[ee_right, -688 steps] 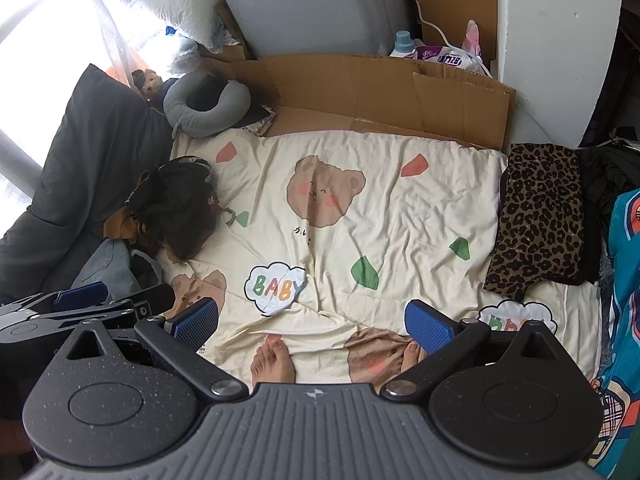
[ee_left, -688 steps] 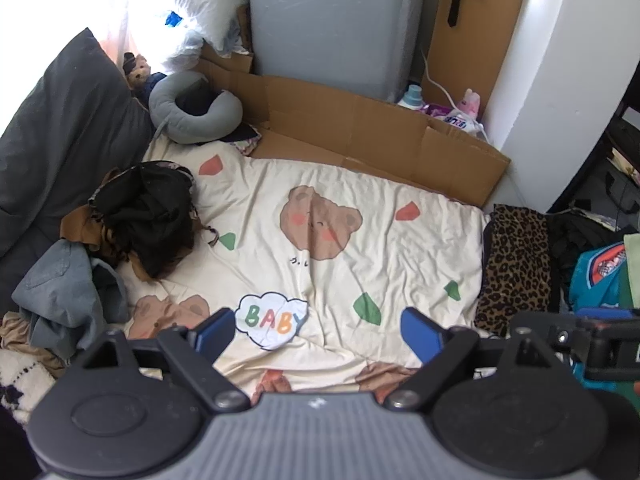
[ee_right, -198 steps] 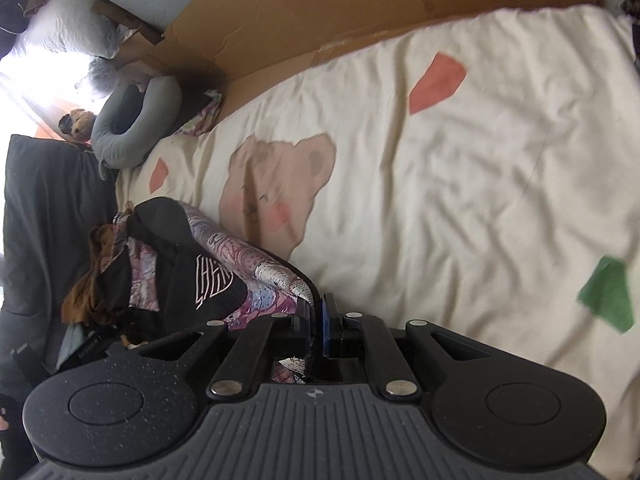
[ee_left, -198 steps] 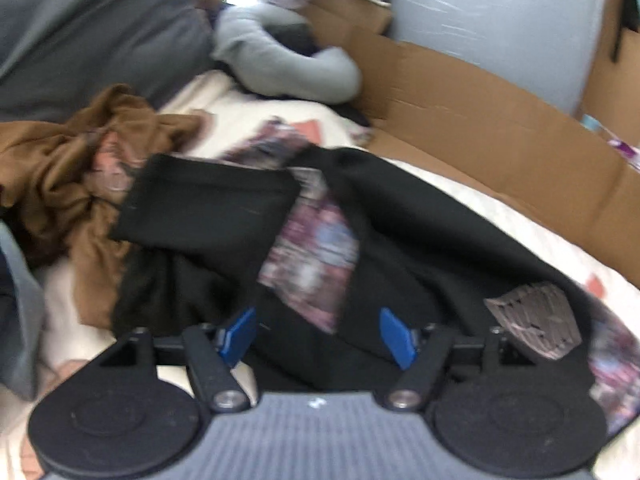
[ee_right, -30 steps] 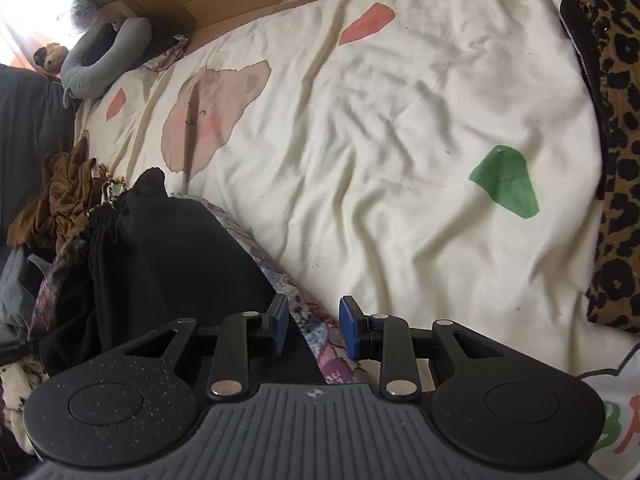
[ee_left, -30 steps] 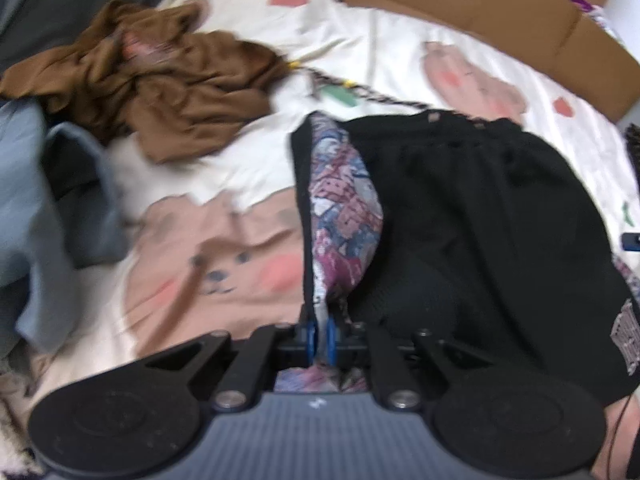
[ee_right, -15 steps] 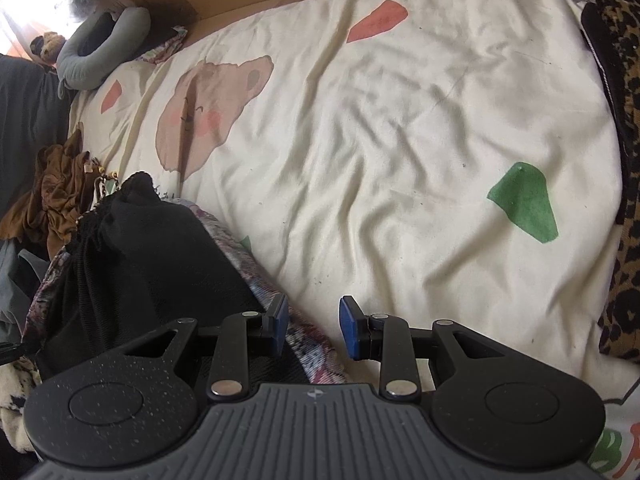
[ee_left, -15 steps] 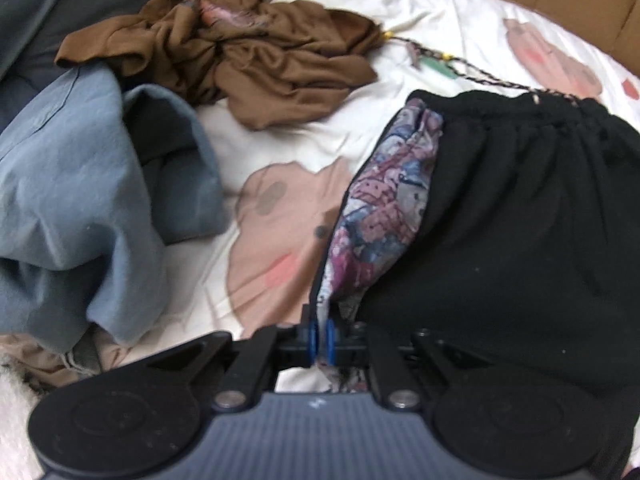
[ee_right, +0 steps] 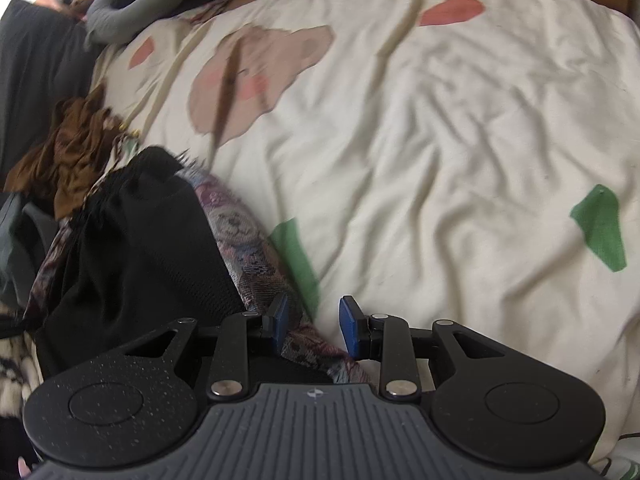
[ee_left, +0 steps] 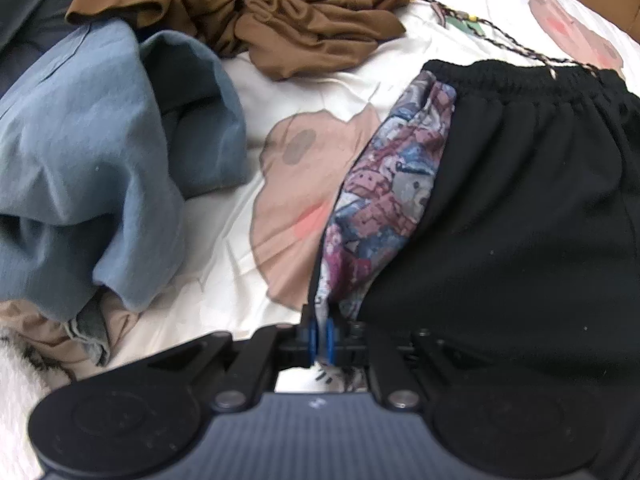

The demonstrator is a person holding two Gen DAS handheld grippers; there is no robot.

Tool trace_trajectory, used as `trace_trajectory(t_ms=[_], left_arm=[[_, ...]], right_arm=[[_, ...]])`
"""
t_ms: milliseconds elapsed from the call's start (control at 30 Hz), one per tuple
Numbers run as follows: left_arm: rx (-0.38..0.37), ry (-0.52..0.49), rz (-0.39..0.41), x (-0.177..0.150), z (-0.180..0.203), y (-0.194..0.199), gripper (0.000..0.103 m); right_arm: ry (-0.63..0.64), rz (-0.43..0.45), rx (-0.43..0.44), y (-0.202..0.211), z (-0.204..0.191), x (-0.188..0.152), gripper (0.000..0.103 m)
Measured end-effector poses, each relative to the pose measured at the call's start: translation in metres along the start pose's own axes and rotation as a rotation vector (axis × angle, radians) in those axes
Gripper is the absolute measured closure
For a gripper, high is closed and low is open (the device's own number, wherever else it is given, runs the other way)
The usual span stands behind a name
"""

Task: Fold clothes
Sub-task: 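Grasp the bear-print lining with the right gripper while the left gripper holds it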

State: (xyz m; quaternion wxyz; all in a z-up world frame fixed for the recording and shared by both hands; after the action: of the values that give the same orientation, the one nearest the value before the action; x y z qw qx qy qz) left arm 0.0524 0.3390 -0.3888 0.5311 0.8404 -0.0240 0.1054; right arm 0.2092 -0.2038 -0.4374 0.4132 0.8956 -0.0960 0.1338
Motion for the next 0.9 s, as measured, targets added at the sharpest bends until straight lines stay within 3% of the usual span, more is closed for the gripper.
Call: trace_trajectory(t_ms=[233, 367, 900], left_arm=[[-0.001, 0.004, -0.008, -0.004, 0.0, -0.002, 0.097], [-0.001, 0.001, -0.012, -0.004, 0.001, -0.004, 0.097], [0.0, -0.002, -0.019, -0.005, 0.004, -0.01, 0.097]], right_arm=[[0.097, -0.056, -0.009, -0.006, -0.017, -0.007, 0.072], [0.151, -0.082, -0.009, -0.011, -0.025, -0.01, 0.061], [0.244, -0.087, -0.069, -0.022, -0.023, -0.003, 0.061]])
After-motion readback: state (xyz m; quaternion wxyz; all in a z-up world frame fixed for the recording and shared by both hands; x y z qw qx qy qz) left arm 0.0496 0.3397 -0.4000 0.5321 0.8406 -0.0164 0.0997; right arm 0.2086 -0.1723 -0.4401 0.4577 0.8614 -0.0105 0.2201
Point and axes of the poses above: each gripper's, at about its wrist camera, not at the fingertips, and y roughly against the way its jaws point, z to its right, x to its top, the point moved 4 cm from there along -y, roughly the way its jaws point, and after that the axes turned 15 degrees about x, right-handed, at the moved point
